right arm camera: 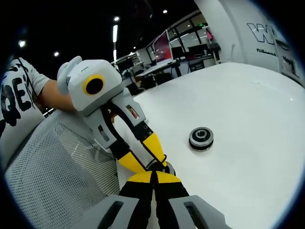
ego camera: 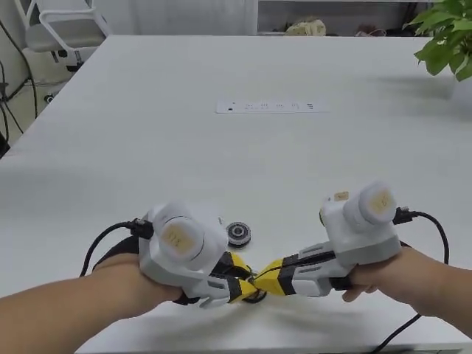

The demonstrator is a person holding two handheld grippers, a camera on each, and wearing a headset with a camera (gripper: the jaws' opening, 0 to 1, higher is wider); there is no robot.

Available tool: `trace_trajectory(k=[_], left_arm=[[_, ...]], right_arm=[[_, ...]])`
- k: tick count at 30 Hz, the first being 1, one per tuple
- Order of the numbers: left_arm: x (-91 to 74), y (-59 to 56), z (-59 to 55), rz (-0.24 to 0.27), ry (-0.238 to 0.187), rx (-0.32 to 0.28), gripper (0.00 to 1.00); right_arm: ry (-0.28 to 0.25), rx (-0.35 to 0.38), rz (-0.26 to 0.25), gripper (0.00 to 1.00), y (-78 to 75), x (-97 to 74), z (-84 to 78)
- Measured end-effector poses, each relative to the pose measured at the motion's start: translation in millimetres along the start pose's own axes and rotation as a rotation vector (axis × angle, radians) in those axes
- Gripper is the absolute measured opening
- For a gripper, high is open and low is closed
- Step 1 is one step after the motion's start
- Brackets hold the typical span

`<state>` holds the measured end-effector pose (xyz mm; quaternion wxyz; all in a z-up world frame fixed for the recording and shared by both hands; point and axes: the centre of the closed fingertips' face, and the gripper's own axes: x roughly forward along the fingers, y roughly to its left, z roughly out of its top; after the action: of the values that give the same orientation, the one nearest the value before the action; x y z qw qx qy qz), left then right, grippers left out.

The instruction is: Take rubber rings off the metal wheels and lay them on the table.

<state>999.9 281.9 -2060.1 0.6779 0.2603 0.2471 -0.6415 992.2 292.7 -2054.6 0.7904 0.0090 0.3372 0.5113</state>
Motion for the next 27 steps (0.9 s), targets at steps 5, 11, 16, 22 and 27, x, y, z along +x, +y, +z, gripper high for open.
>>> trace_trajectory(k=[5,11,16,22,27], left_arm=[[-0.2,0.1,0.4,0.0,-0.003,0.002,0.08],[-0.1,0.0,1.0,0.0,-0.019,0.0,0.08],[-0.1,0.1,1.7,-0.004,-0.024,-0.005,0.08],[-0.2,-0.3,2.3,-0.011,-0.018,0.01,0.09],[-2.2,-1.7,4.0,-0.02,-0.013,0.02,0.1]], right_arm=[[-0.014,-0.002,-0.007,0.0,-3.4,-2.1,2.6],[-0.016,0.004,-0.02,0.0,-8.2,-4.3,0.8],[-0.013,0.0,-0.024,0.0,-10.1,-4.6,-0.2],[-0.018,0.005,-0.028,0.0,-11.8,-6.1,0.4],[-0.022,0.005,-0.029,0.0,-12.8,-6.6,1.0]])
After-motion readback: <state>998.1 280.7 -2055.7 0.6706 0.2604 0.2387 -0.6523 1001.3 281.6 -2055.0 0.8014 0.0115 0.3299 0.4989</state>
